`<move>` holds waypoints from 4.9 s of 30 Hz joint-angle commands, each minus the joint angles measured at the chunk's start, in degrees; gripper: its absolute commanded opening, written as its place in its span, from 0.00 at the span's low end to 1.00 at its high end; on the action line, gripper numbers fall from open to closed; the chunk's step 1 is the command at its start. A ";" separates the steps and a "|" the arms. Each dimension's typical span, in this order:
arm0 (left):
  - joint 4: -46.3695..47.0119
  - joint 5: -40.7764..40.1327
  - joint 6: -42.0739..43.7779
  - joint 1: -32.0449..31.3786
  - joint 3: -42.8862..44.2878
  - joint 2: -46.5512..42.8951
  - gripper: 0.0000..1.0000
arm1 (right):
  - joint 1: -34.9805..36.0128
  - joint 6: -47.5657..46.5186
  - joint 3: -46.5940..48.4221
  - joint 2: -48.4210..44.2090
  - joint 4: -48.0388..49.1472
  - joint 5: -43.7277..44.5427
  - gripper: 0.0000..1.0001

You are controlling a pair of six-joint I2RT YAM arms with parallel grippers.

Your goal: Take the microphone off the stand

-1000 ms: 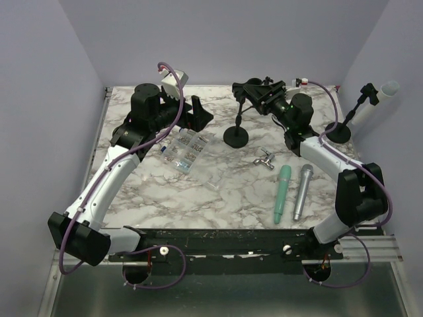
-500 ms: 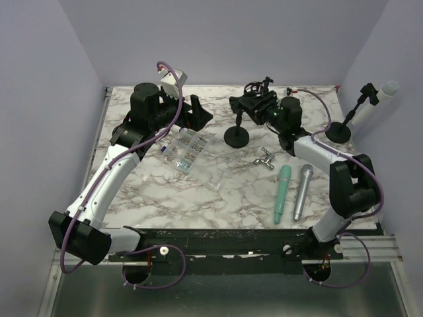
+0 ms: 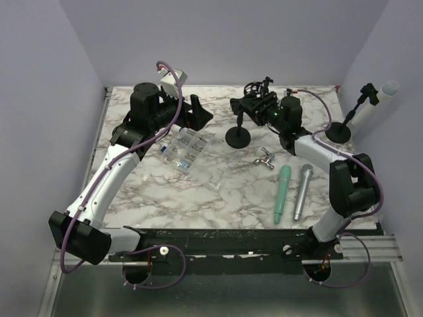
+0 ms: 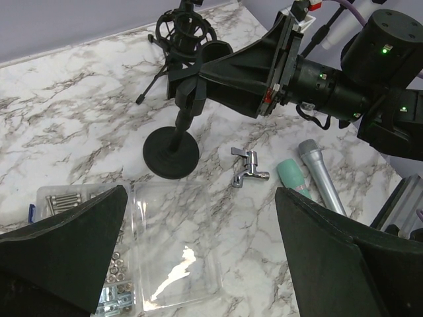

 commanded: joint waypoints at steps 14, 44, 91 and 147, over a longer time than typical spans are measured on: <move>1.04 1.75 -0.57 0.49 0.60 -1.25 0.99 | -15.68 -7.69 -1.26 1.79 -13.39 -1.06 0.36; 0.90 2.47 -1.18 1.37 0.75 1.30 0.99 | -25.95 -16.93 13.64 12.03 -16.15 9.05 0.38; 2.61 5.31 -3.66 2.17 0.15 -0.30 0.98 | -26.00 -32.29 15.30 -5.61 -32.31 15.20 1.00; 5.89 11.35 -8.95 5.06 -0.53 1.69 0.99 | -27.32 -52.96 7.40 7.36 -0.57 55.24 0.51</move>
